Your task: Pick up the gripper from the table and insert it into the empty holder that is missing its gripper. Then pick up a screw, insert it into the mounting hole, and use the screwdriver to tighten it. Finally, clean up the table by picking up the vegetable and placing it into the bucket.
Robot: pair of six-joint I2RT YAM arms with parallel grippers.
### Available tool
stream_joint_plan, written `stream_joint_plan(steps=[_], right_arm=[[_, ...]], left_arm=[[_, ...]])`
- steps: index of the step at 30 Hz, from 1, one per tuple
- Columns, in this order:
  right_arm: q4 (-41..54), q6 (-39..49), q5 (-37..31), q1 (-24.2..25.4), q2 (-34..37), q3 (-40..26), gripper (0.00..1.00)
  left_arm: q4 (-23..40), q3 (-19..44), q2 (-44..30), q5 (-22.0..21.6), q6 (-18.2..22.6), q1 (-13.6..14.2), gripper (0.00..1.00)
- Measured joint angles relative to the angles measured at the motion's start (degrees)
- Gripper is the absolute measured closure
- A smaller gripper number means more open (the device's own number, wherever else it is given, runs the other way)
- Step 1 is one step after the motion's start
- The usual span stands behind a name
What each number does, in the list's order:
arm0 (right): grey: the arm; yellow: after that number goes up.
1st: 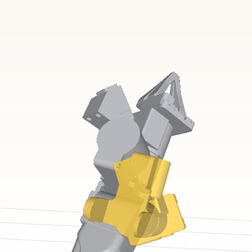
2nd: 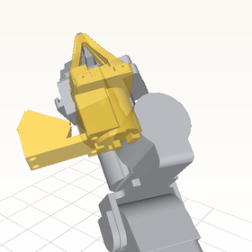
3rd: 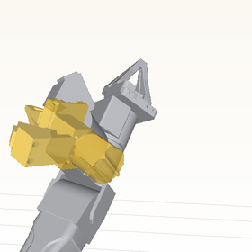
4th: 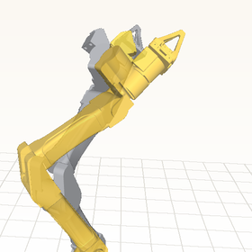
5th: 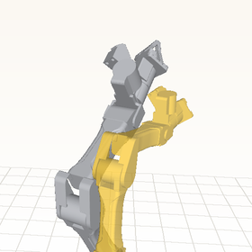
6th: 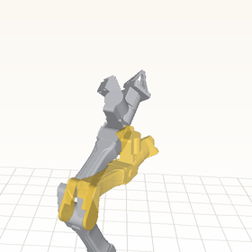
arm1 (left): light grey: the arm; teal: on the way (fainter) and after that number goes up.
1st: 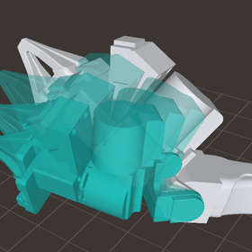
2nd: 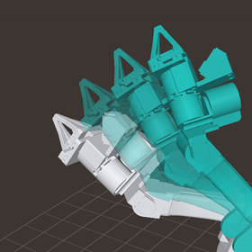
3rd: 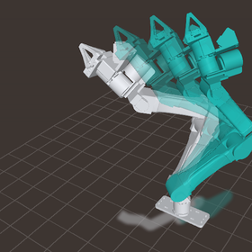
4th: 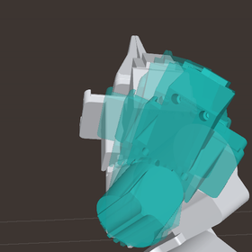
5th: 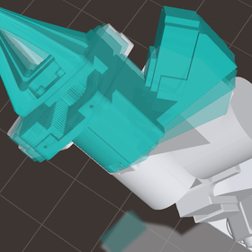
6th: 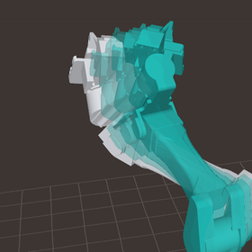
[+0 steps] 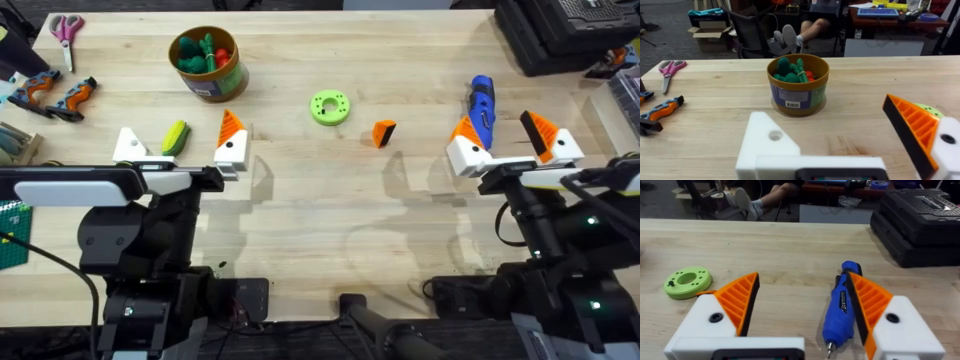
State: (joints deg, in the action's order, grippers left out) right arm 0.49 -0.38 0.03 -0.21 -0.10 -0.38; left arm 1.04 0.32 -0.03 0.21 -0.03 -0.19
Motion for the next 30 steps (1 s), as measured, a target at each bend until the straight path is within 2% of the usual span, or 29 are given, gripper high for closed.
stream_joint_plan(steps=[15,19,24,30], right_arm=[[0.69,0.44,-0.66,0.0,0.0,-0.2,0.008],[9.01,0.46,-0.87,0.0,0.0,-4.15,0.008],[17.72,0.46,-0.85,0.0,2.31,-12.6,0.008],[27.93,0.46,-0.87,0.0,12.47,-28.16,0.008]], left_arm=[[0.29,0.07,-0.02,0.18,0.42,0.0,0.015],[6.95,2.51,-0.06,0.39,1.5,0.0,0.015],[18.61,14.36,-4.57,0.39,3.44,0.0,0.015],[33.72,34.04,-19.33,0.35,4.33,0.0,0.015]])
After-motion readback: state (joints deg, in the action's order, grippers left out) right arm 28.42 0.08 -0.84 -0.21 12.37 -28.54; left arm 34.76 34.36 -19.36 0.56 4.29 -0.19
